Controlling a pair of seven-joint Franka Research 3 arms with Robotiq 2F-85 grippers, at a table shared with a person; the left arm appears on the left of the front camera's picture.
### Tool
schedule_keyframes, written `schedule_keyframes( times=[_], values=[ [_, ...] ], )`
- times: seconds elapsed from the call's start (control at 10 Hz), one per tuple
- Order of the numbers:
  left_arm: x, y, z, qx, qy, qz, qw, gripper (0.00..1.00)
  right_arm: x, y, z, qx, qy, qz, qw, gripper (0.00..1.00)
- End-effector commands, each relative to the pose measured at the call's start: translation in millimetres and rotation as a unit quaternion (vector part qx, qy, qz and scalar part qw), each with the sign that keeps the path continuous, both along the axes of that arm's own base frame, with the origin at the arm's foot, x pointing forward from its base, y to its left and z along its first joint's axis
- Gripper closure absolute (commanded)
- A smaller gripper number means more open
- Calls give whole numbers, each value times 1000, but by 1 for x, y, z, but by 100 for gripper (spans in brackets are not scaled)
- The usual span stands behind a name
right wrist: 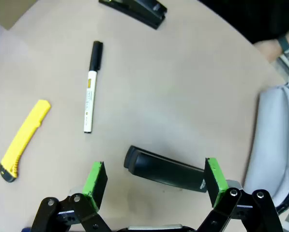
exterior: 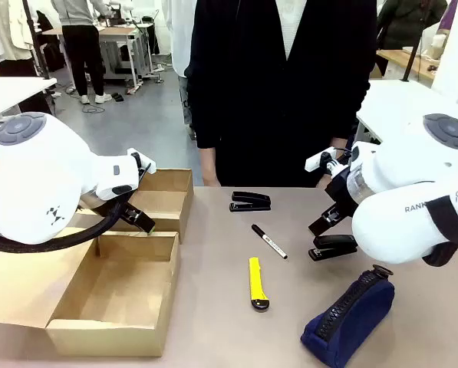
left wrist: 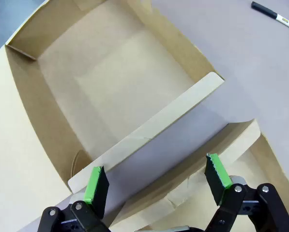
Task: Place items inside the box.
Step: Pick up a Pencil pouch or Stapler and place it inside the Mailer Box closest to the robot.
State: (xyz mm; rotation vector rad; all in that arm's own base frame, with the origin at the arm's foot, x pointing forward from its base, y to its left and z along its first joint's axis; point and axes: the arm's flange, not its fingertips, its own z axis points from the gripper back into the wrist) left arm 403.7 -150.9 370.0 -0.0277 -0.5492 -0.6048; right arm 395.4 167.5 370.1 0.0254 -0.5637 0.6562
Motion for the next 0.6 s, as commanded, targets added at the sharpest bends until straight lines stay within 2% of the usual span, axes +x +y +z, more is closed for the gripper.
schedule_keyframes(
  times=[0.0, 0.5],
  values=[
    [0, 0, 0, 0, 0, 0, 1000, 0, 0, 0, 0, 0, 0, 0, 1000, 0],
    [0, 0, 0, 0, 0, 0, 1000, 0, 0, 0, 0, 0, 0, 0, 1000, 0]
  ],
)
